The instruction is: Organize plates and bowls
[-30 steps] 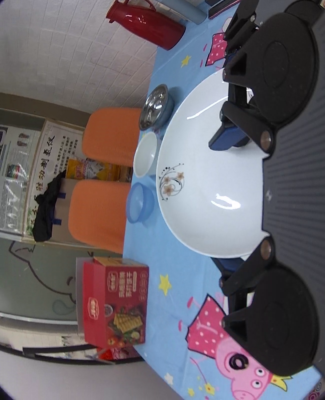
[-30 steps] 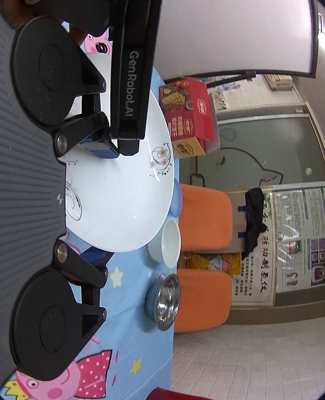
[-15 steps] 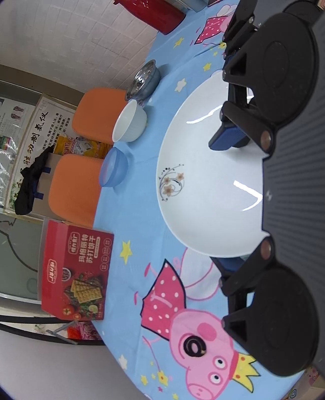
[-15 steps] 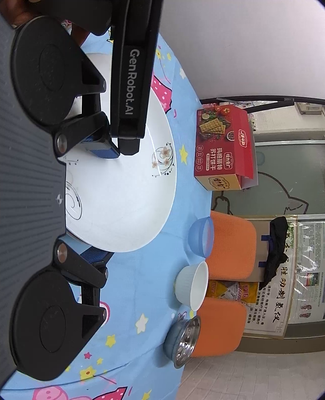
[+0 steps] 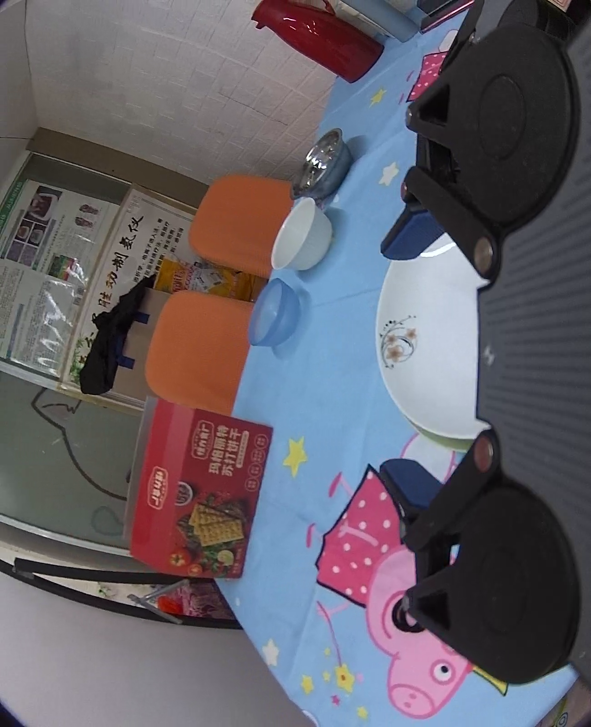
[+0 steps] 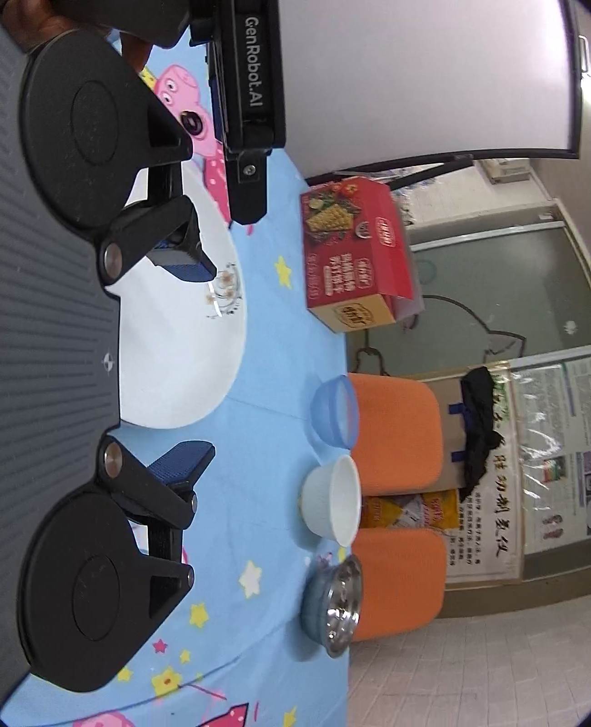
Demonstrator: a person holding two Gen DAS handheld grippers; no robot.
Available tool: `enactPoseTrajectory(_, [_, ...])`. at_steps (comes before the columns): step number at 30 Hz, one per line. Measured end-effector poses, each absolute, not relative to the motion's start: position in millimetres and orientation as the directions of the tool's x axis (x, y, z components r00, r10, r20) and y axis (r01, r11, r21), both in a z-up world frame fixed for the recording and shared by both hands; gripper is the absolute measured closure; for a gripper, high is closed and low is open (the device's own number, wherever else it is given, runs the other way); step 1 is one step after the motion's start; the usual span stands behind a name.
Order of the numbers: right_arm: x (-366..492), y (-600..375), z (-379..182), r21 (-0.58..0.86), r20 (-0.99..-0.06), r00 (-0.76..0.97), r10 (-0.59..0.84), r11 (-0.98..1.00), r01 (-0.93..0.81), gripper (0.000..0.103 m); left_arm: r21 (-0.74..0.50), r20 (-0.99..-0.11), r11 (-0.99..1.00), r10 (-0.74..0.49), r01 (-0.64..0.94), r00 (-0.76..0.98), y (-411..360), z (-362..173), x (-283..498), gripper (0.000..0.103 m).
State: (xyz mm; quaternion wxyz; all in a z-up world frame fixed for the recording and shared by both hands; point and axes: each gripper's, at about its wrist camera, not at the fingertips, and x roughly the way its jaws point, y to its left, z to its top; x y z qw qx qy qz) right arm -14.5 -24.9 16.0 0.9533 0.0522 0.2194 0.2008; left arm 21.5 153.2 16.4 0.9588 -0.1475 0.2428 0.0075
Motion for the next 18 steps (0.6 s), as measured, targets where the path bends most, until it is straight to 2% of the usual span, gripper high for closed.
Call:
enactPoseTrajectory(4, [-17.4,-34.6,22.3,0.176,-0.356,0.854,0.379,0.925,-0.337,0.0,-0.281,-0.464,0.958,-0.084,-0.056,0.882,141.3,20.3,25.0,0.01])
enactPoseTrajectory(18, [-10.9,-86.8,-0.1,0.215,-0.434,0.85,0.299,0.951,-0.225,0.0,-0.249,-0.548,0.968,-0.15,0.01,0.823,87.0,2.0,43.2,0.01])
